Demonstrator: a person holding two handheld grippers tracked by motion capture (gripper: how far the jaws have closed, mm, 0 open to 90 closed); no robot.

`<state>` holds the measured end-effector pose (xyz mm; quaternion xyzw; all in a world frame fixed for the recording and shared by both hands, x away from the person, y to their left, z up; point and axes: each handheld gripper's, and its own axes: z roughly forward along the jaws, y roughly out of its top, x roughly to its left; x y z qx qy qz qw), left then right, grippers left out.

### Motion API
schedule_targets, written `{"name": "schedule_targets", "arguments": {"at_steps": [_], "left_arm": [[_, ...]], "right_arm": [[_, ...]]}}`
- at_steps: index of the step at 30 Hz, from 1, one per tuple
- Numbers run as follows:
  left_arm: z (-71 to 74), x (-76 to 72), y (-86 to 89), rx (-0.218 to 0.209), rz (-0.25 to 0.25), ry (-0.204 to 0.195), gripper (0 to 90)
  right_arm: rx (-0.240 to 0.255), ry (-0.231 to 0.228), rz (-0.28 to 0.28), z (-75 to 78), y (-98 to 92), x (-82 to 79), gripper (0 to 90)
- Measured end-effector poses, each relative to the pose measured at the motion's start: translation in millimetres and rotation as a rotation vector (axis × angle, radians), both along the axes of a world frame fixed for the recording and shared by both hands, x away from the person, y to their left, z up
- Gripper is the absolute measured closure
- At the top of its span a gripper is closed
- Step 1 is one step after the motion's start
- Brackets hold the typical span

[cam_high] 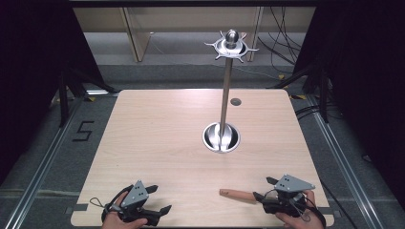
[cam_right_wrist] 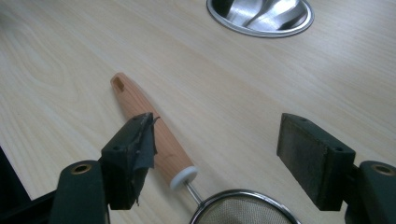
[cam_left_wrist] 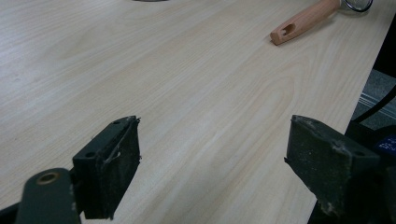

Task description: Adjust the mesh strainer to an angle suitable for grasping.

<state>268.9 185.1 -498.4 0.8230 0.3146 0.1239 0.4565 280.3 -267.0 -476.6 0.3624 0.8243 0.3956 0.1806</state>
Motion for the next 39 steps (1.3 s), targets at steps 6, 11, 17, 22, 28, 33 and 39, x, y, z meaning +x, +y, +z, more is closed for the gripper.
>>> {"name": "schedule_targets", "arguments": {"at_steps": [6, 11, 17, 22, 28, 33, 39], "left_arm": [[-0.3, 0.1, -0.2, -0.005, -0.002, 0.007, 16.8], [-0.4, 0.2, -0.2, -0.005, -0.002, 0.009, 16.8], [-0.6, 1.2, -0.5, -0.009, -0.012, -0.005, 16.8], [0.1, 3.3, 1.8, 0.03, -0.027, -0.025, 16.8], [-0.3, 3.0, 1.3, 0.024, -0.023, -0.021, 16.8], [-1.8, 1.7, -1.2, -0.021, -0.009, -0.009, 16.8], [-0.8, 3.6, 1.6, 0.017, -0.025, -0.027, 16.8]], "right_arm": [[-0.007, -0.007, 0.011, 0.5, 2.1, 1.2, 28.7], [-0.009, -0.005, 0.026, 0.7, 3.3, 1.7, 28.6], [-0.014, -0.001, 0.04, 3.5, 6.5, 2.3, 28.2], [-0.043, 0.012, 0.084, 5.8, 14.2, 3.8, 28.1], [-0.062, 0.041, 0.116, 6.5, 22.0, 5.2, 27.9], [-0.095, 0.061, 0.159, 5.7, 29.8, 9.6, 27.1], [-0.182, 0.107, 0.206, 3.2, 44.0, 18.0, 31.0]]}}
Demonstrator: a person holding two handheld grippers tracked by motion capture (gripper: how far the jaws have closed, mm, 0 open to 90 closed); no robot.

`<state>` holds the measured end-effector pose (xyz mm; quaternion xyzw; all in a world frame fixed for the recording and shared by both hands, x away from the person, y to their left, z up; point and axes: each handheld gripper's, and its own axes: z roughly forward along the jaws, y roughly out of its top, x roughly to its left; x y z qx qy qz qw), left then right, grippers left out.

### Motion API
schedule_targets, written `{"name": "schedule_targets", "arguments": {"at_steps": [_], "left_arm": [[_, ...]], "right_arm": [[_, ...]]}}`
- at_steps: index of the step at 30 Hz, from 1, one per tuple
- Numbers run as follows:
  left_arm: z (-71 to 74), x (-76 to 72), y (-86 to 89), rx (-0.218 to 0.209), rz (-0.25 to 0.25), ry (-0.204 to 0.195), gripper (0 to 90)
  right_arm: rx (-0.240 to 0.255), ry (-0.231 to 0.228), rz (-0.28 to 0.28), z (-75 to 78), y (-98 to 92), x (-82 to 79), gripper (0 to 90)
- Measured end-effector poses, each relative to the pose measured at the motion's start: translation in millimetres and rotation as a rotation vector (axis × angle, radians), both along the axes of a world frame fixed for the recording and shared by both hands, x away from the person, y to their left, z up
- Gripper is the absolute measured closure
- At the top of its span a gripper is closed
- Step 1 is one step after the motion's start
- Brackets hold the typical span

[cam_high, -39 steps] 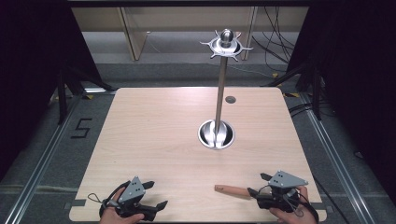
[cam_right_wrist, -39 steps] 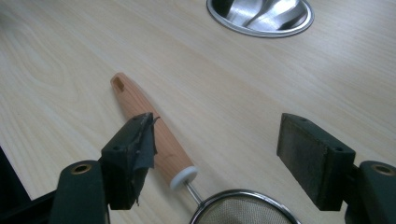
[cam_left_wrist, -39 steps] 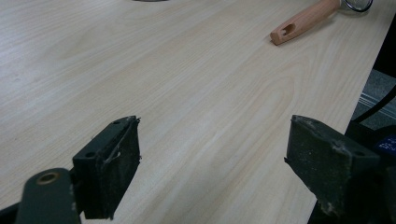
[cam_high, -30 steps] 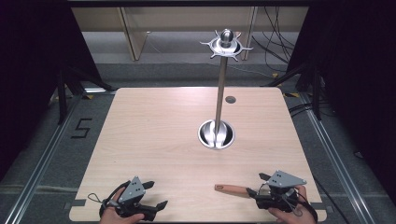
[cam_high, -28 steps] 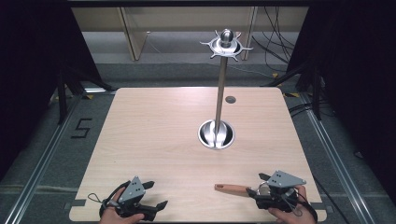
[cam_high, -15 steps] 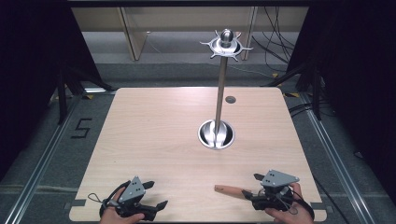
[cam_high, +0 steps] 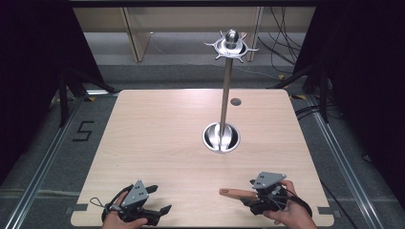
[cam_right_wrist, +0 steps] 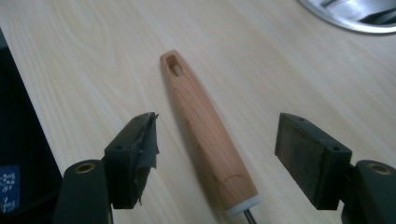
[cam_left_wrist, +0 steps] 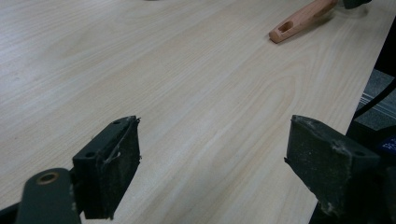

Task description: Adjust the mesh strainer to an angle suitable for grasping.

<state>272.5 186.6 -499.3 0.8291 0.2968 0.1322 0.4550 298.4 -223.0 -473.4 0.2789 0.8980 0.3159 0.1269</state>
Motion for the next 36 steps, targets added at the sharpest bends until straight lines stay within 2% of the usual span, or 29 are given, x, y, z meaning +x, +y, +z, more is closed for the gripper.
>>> {"name": "schedule_targets", "arguments": {"at_steps": [1, 3, 4, 5, 7, 8, 9, 11, 13, 14, 15, 16, 18, 19, 20, 21, 22, 25, 26, 27, 28, 29, 30, 31, 32, 33, 34, 35, 36], "left_arm": [[-0.3, -1.2, -1.1, -0.021, 0.007, 0.016, 16.8], [0.2, -1.2, -0.8, -0.016, 0.007, 0.015, 16.8], [-0.2, -2.2, -2.1, -0.036, 0.013, 0.023, 16.8], [-0.3, -2.3, -2.0, -0.036, 0.015, 0.025, 16.8], [-0.1, -2.1, -1.7, -0.036, 0.014, 0.025, 16.8], [-0.1, -2.2, -1.8, -0.037, 0.014, 0.025, 16.8], [-0.2, -2.2, -1.9, -0.037, 0.013, 0.025, 16.8], [0.2, -1.7, -0.8, -0.023, 0.008, 0.023, 16.8], [0.0, -2.0, -1.3, -0.032, 0.012, 0.025, 16.8], [0.0, -1.9, -1.0, -0.029, 0.01, 0.024, 16.8], [0.1, -1.7, -0.6, -0.023, 0.007, 0.023, 16.9], [0.2, -1.7, -0.5, -0.023, 0.008, 0.024, 16.8], [0.0, -2.2, -1.5, -0.037, 0.013, 0.025, 16.8], [-0.1, -2.3, -1.6, -0.038, 0.013, 0.026, 16.8], [0.6, -1.3, 0.1, -0.012, 0.003, 0.016, 16.8], [0.0, -2.5, -1.7, -0.039, 0.014, 0.026, 16.8], [0.6, -2.3, -0.9, -0.027, 0.008, 0.024, 16.9], [0.0, -2.4, -1.5, -0.036, 0.013, 0.025, 16.8], [0.2, -2.0, -0.9, -0.027, 0.01, 0.023, 16.8], [-0.1, -2.2, -1.5, -0.036, 0.014, 0.025, 16.8], [0.2, -1.7, -0.6, -0.021, 0.007, 0.02, 16.8], [-0.3, -2.3, -1.7, -0.036, 0.013, 0.026, 16.8], [0.1, -1.9, -0.8, -0.022, 0.007, 0.024, 16.8], [-0.2, -2.3, -1.8, -0.038, 0.015, 0.026, 16.8], [0.6, -1.1, 0.1, -0.008, 0.003, 0.015, 16.8], [-0.2, -2.4, -1.8, -0.038, 0.014, 0.025, 16.8], [-0.2, -2.4, -1.6, -0.035, 0.013, 0.026, 16.8], [0.2, -1.8, -0.4, -0.02, 0.007, 0.024, 16.9], [0.0, -2.1, -1.2, -0.031, 0.012, 0.025, 16.8]], "right_arm": [[-0.018, 0.018, 0.007, -0.5, 2.2, 1.4, 31.5], [-0.047, 0.04, 0.031, -2.1, 5.9, 5.2, 33.1], [-0.053, 0.047, 0.018, -4.3, 9.1, 6.7, 34.4], [-0.076, 0.069, 0.014, -4.7, 10.7, 7.9, 35.5], [-0.079, 0.064, 0.041, -8.1, 14.0, 11.5, 37.5], [-0.09, 0.058, 0.078, -9.5, 16.0, 14.9, 39.2], [-0.102, 0.072, 0.089, -9.4, 17.4, 15.7, 40.4], [-0.115, 0.066, 0.106, -9.7, 19.9, 17.5, 42.3], [-0.121, 0.077, 0.131, -10.4, 22.0, 19.9, 44.3], [-0.129, 0.09, 0.11, -10.4, 22.4, 19.6, 45.3], [-0.135, 0.084, 0.133, -10.9, 22.2, 21.4, 46.0], [-0.138, 0.097, 0.122, -11.1, 21.8, 21.6, 46.5], [-0.151, 0.109, 0.15, -12.6, 20.6, 24.0, 48.4], [-0.159, 0.123, 0.128, -11.9, 19.6, 23.0, 49.8], [-0.167, 0.119, 0.145, -12.9, 18.9, 24.3, 50.6], [-0.168, 0.118, 0.147, -13.6, 18.2, 24.8, 51.7], [-0.173, 0.113, 0.154, -14.2, 17.5, 25.2, 52.2], [-0.182, 0.122, 0.163, -14.2, 17.7, 25.8, 55.5], [-0.19, 0.138, 0.13, -12.4, 17.8, 23.4, 56.5], [-0.194, 0.138, 0.132, -12.3, 18.0, 23.4, 57.6], [-0.208, 0.139, 0.136, -12.2, 18.6, 23.3, 58.5], [-0.22, 0.138, 0.158, -13.3, 19.7, 25.0, 59.1], [-0.219, 0.148, 0.134, -12.8, 20.1, 24.2, 59.5], [-0.226, 0.147, 0.142, -12.5, 20.3, 25.1, 59.9], [-0.231, 0.154, 0.147, -11.3, 20.3, 25.5, 60.3], [-0.233, 0.166, 0.139, -11.4, 21.3, 25.6, 60.6], [-0.233, 0.162, 0.167, -11.7, 22.3, 27.5, 60.9], [-0.242, 0.178, 0.141, -10.7, 22.7, 26.9, 60.9], [-0.25, 0.187, 0.138, -9.9, 23.3, 27.6, 60.9]]}}
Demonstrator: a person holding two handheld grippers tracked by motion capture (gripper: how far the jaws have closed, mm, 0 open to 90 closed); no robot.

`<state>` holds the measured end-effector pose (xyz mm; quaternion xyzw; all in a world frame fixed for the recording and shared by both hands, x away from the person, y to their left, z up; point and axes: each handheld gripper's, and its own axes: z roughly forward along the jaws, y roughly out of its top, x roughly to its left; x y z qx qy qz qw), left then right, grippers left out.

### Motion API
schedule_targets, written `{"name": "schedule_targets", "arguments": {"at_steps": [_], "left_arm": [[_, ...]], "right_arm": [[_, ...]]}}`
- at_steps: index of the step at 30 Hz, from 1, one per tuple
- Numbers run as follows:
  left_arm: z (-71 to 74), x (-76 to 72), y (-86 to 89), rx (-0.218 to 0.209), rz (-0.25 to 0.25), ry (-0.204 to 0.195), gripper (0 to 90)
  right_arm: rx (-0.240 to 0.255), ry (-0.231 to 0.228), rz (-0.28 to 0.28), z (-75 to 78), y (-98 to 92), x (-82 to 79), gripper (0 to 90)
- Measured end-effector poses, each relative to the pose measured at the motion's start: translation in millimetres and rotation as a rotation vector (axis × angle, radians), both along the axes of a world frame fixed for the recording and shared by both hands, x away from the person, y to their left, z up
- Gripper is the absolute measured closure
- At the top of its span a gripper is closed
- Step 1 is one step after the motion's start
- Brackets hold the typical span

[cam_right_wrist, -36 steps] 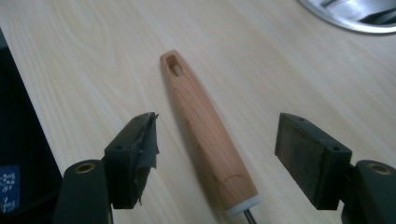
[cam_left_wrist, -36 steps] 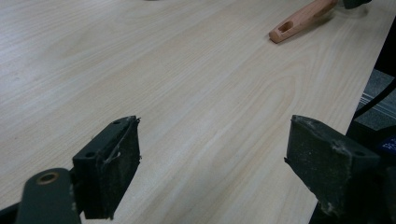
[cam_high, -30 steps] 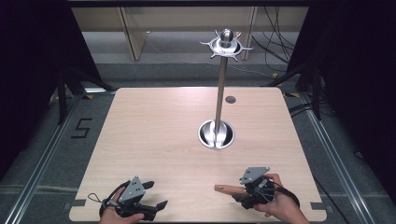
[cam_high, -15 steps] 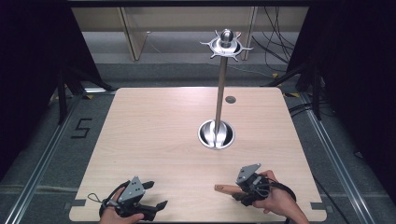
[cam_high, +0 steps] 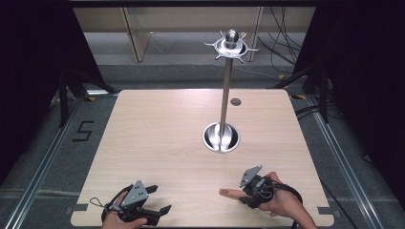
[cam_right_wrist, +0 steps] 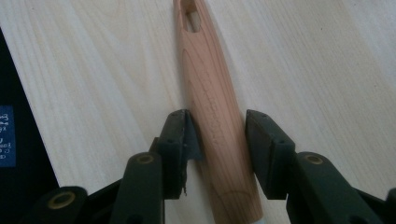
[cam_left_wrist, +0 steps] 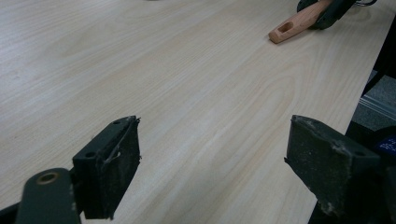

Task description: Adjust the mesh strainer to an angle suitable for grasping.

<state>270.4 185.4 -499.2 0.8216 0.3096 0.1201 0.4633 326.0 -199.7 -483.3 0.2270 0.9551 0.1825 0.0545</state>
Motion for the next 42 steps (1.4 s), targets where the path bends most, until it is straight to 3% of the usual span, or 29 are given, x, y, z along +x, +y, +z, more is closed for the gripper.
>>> {"name": "schedule_targets", "arguments": {"at_steps": [1, 6, 7, 8, 12, 15, 16, 17, 21, 22, 24, 30, 31, 34, 38, 39, 40, 42], "left_arm": [[0.0, -0.4, -0.4, -0.006, 0.001, 0.0, 16.8], [-0.1, -0.4, -0.3, -0.005, 0.0, 0.001, 16.8], [0.7, 0.9, 1.9, 0.03, -0.011, -0.011, 16.8], [0.0, -0.5, -0.3, -0.006, 0.002, 0.001, 16.8], [0.0, 0.1, 0.5, 0.008, -0.003, -0.004, 16.8], [0.2, 0.2, 0.4, 0.006, -0.003, -0.004, 16.8], [0.6, 1.0, 1.7, 0.026, -0.01, -0.012, 16.8], [-0.2, -0.3, -0.3, -0.005, 0.002, 0.002, 16.9], [-0.2, -0.2, -0.1, -0.005, 0.002, 0.001, 16.8], [0.6, 0.2, 1.3, 0.016, -0.005, 0.0, 16.8], [-0.1, -0.3, -0.1, -0.006, 0.002, 0.001, 16.8], [0.2, -0.4, 0.2, -0.001, 0.003, 0.002, 16.8], [0.6, 0.2, 1.2, 0.015, -0.003, 0.001, 16.8], [0.0, -0.5, -0.1, -0.005, 0.002, 0.001, 16.8], [0.2, -0.3, 0.2, -0.005, 0.001, 0.002, 16.8], [0.0, -0.4, 0.1, -0.005, 0.003, 0.0, 16.8], [0.4, -0.4, 0.3, 0.001, 0.004, 0.003, 16.8], [0.9, -0.2, 0.9, 0.006, 0.0, 0.0, 16.8]], "right_arm": [[-0.009, 0.011, -0.017, 1.0, 0.8, -0.7, 61.1], [-0.021, 0.007, 0.024, 0.7, 2.1, 3.2, 62.5], [-0.025, 0.009, 0.026, 1.0, 2.4, 3.2, 63.0], [-0.028, 0.01, 0.039, 1.5, 2.4, 3.9, 64.0], [-0.055, 0.0, 0.043, 2.3, 7.2, 3.6, 68.5], [-0.069, -0.045, 0.074, 2.3, 8.4, 6.5, 68.7], [-0.055, -0.036, 0.081, 1.7, 8.8, 7.6, 68.7], [-0.047, -0.028, 0.077, 2.1, 8.5, 7.7, 68.7], [-0.013, -0.032, 0.041, 7.4, 4.4, 9.7, 68.7], [-0.002, -0.039, 0.01, 8.7, 3.5, 9.3, 68.7], [0.016, -0.05, -0.008, 13.4, 0.9, 9.9, 68.8], [0.095, -0.099, -0.019, 29.3, -8.9, 12.5, 68.9], [0.129, -0.109, -0.02, 30.3, -10.0, 13.3, 68.9], [0.151, -0.109, -0.082, 37.6, -14.1, 11.7, 68.9], [0.254, -0.135, -0.09, 45.7, -21.7, 13.5, 69.1], [0.262, -0.114, -0.082, 48.4, -24.3, 13.5, 69.1], [0.283, -0.13, -0.09, 48.1, -24.5, 14.6, 69.1], [0.314, -0.12, -0.086, 51.0, -26.2, 14.7, 69.1]]}}
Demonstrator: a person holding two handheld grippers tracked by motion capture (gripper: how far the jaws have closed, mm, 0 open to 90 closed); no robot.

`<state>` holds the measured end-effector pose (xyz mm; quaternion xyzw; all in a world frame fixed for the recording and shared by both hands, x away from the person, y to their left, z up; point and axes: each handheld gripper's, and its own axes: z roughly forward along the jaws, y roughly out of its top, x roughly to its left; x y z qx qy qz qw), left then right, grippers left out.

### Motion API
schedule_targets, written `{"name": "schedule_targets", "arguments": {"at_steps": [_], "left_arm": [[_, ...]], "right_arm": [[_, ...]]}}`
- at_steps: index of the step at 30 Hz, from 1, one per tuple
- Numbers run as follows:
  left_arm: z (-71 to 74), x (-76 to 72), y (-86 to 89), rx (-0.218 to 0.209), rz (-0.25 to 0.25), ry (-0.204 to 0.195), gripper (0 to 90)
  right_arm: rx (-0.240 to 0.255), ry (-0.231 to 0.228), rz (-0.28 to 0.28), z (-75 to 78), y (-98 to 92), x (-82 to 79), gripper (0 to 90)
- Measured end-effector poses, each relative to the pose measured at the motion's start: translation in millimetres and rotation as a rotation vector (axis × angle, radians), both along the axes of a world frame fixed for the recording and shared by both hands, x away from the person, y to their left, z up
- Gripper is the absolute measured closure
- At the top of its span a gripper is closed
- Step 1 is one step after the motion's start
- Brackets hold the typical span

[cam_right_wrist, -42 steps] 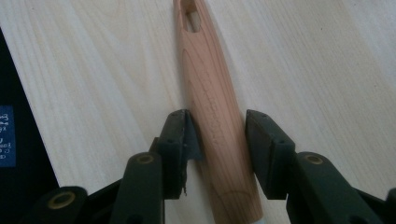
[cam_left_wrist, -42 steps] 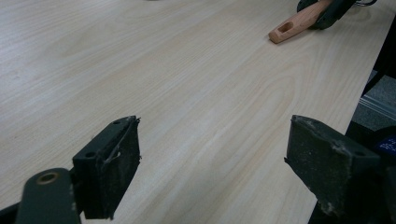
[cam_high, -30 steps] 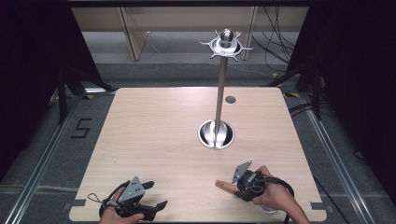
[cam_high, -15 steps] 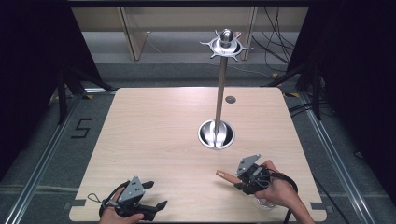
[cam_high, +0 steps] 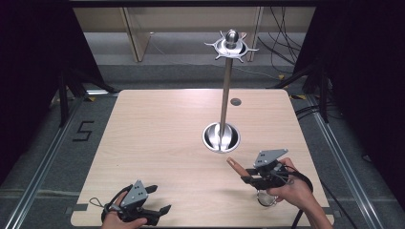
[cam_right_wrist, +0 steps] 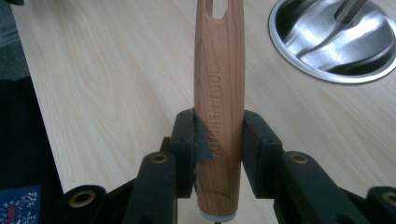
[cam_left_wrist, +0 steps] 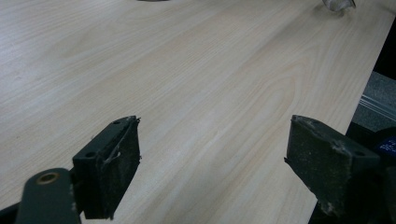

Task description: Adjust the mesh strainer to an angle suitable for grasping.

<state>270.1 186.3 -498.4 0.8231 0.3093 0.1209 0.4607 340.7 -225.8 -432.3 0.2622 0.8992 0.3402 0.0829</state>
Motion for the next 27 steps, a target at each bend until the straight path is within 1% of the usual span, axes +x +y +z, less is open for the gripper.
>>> {"name": "schedule_targets", "arguments": {"at_steps": [1, 2, 3, 4, 5, 6, 7, 8, 9, 10, 11, 12, 13, 15, 16, 17, 18, 19, 20, 21, 22, 23, 24, 25, 26, 27], "left_arm": [[-0.1, 0.3, 0.5, 0.005, -0.006, -0.006, 16.8], [0.1, 0.3, 0.7, 0.009, -0.006, -0.004, 16.8], [-0.3, 0.0, -0.2, -0.007, 0.002, 0.003, 16.8], [-0.2, 0.0, -0.3, -0.008, 0.003, 0.003, 16.8], [-0.1, 0.3, 0.4, 0.003, -0.004, -0.006, 16.8], [-0.2, 0.2, 0.4, 0.004, -0.005, -0.006, 16.8], [-0.5, 0.0, -0.1, -0.003, -0.001, -0.003, 16.8], [-0.2, -0.1, -0.3, -0.007, 0.003, 0.003, 16.8], [-0.3, -0.1, -0.5, -0.009, 0.006, 0.001, 16.8], [0.2, 0.4, 0.9, 0.01, -0.004, -0.005, 16.8], [-0.6, -0.5, -0.6, -0.013, 0.01, 0.008, 16.8], [-0.4, 0.0, 1.0, 0.015, 0.017, 0.013, 16.9], [-1.5, 0.7, -0.1, -0.013, 0.01, -0.003, 16.8], [-0.9, 1.0, 0.4, -0.001, 0.007, -0.004, 16.8], [-0.4, 0.9, 1.0, 0.008, 0.002, -0.002, 16.8], [0.0, 2.6, 2.7, 0.027, -0.009, -0.023, 16.8], [-0.8, 0.5, 0.3, -0.013, 0.012, -0.009, 16.9], [-0.7, 0.7, 0.6, -0.012, 0.012, -0.012, 16.8], [-1.0, 0.4, 0.0, -0.021, 0.013, -0.009, 16.8], [-0.9, 0.4, 0.4, -0.017, 0.008, -0.003, 16.8], [-1.0, 0.3, 0.3, -0.018, 0.01, -0.002, 16.8], [-0.9, 0.4, 0.1, -0.019, 0.01, -0.002, 16.8], [-0.8, 0.5, 0.0, -0.018, 0.009, -0.004, 16.8], [-0.2, 1.6, 2.0, 0.014, -0.002, -0.014, 16.8], [-1.5, 0.3, 0.0, -0.02, 0.013, 0.003, 16.8], [-1.6, -0.1, -0.1, -0.022, 0.02, 0.011, 16.8]], "right_arm": [[0.013, -0.008, -0.013, 0.2, 0.3, -0.4, 69.2], [0.027, -0.006, -0.01, 1.7, -0.2, -0.3, 69.2], [0.025, 0.0, 0.007, 4.4, -1.9, 0.7, 69.2], [0.052, -0.006, -0.005, 4.4, -1.7, 0.5, 69.3], [0.067, -0.011, -0.009, 5.9, -2.2, 0.6, 69.3], [0.069, -0.006, -0.004, 8.1, -3.2, 0.6, 69.3], [0.077, -0.013, -0.004, 10.9, -4.8, 1.0, 69.4], [0.099, -0.007, -0.007, 12.9, -5.6, 1.2, 69.4], [0.106, -0.011, -0.004, 15.4, -7.0, 1.9, 69.4], [0.12, -0.014, -0.003, 17.7, -8.1, 2.5, 69.5], [0.13, -0.027, -0.008, 20.5, -9.3, 2.6, 69.5], [0.144, -0.029, -0.01, 22.7, -9.8, 2.8, 69.5], [0.159, -0.023, -0.023, 25.1, -10.0, 2.2, 69.5], [0.169, -0.045, -0.02, 30.0, -11.7, 4.4, 69.5], [0.18, -0.066, -0.012, 31.7, -12.4, 6.9, 69.6], [0.182, -0.084, -0.012, 33.6, -13.4, 8.4, 69.6], [0.19, -0.054, -0.048, 37.0, -13.3, 6.8, 69.6], [0.194, -0.059, -0.056, 38.8, -13.3, 7.7, 69.6], [0.202, -0.1, -0.039, 40.7, -14.0, 12.7, 69.7], [0.207, -0.092, -0.054, 42.8, -13.6, 12.4, 69.7], [0.215, -0.106, -0.05, 44.8, -13.2, 15.0, 69.7], [0.221, -0.104, -0.065, 47.7, -12.5, 15.3, 69.7], [0.226, -0.117, -0.069, 50.2, -11.7, 17.2, 69.7], [0.236, -0.118, -0.065, 52.9, -11.0, 18.9, 69.7], [0.248, -0.136, -0.073, 56.2, -10.0, 21.4, 69.7], [0.26, -0.131, -0.085, 59.3, -9.0, 22.5, 69.7]]}}
